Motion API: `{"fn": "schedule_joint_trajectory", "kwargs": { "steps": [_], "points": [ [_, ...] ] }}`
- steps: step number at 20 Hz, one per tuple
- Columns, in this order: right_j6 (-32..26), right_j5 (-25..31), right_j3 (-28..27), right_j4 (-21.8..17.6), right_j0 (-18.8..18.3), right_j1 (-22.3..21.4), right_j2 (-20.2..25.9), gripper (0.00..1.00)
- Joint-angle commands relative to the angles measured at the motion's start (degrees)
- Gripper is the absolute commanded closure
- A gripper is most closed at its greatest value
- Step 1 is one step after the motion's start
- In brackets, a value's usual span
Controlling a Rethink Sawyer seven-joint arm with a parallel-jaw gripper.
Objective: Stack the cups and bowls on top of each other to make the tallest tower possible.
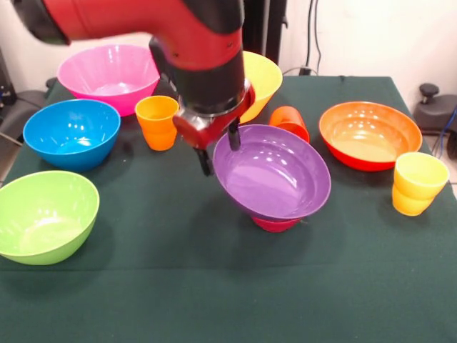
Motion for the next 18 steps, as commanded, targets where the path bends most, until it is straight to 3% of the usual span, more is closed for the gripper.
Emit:
{"fn": "schedule_joint_trajectory", "kwargs": {
  "steps": [1, 8, 18],
  "points": [
    [-1.4, -5.7, 8.5, 0.6, -0.8, -4.4, 1.3, 0.0],
    [-2.8, -8.7, 7.7, -2.1, 0.7, -1.9, -0.5, 0.0],
    [-4.3, -9.9, 5.7, -2.5, 0.9, 0.0, -0.9, 0.0]
  ]
}}
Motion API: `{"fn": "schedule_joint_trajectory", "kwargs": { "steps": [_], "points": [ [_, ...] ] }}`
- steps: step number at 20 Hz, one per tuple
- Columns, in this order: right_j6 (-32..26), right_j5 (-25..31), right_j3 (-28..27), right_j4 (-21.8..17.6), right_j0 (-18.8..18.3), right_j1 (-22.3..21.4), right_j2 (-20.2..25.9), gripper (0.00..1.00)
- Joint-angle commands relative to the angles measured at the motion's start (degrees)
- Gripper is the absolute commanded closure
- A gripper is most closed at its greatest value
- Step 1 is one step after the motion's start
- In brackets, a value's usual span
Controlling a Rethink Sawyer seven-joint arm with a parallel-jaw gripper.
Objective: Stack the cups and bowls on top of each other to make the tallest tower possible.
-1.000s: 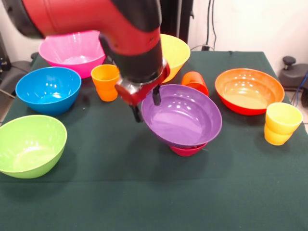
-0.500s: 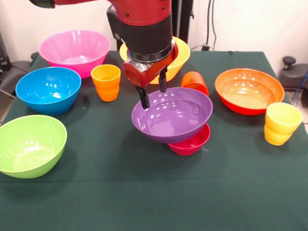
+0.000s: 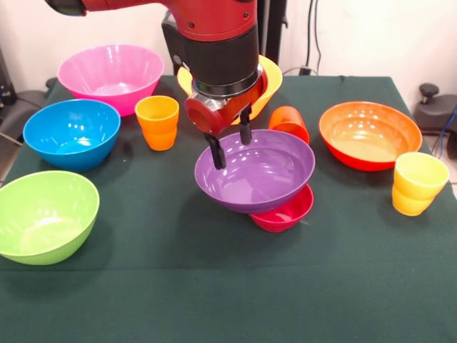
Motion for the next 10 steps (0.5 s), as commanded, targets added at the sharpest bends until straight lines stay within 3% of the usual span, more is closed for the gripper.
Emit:
{"fn": "schedule_joint_trajectory", "kwargs": {
  "steps": [1, 10],
  "points": [
    [-4.4, -2.8, 1.1, -3.3, 1.0, 3.3, -1.0, 0.0],
    [-6.3, -5.1, 0.4, -3.7, 0.8, 3.9, 0.6, 0.0]
  ]
}}
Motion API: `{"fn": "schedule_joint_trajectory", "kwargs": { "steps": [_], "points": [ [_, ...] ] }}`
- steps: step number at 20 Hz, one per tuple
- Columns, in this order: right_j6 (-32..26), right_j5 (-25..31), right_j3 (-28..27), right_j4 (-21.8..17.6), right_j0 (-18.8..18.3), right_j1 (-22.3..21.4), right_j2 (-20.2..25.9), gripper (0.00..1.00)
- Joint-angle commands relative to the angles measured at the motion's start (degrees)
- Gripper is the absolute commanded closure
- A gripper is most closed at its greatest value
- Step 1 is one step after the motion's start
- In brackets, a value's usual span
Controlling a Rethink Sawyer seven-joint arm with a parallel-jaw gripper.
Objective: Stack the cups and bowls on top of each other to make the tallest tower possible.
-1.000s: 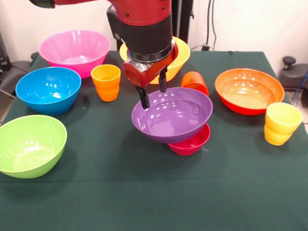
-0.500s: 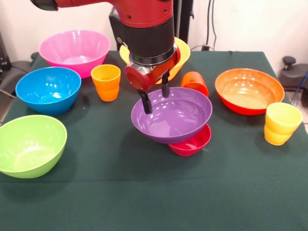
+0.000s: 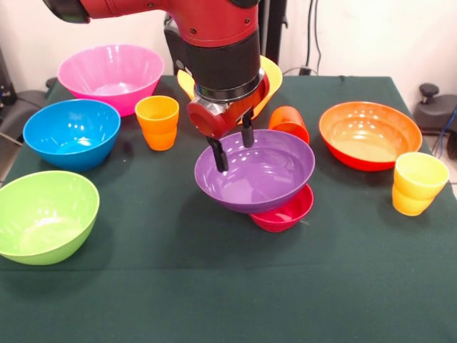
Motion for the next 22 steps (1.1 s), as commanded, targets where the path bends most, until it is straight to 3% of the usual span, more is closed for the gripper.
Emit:
{"fn": "schedule_joint_trajectory", "kwargs": {
  "steps": [1, 12, 22],
  "points": [
    [-6.9, -4.5, -0.2, -3.9, 0.9, 3.6, 0.6, 0.0],
    [-16.8, 3.1, -7.2, -6.8, 3.1, 7.1, 1.4, 0.0],
    [-24.0, 4.3, -10.4, -7.6, 1.8, 9.9, 3.6, 0.0]
  ]
}}
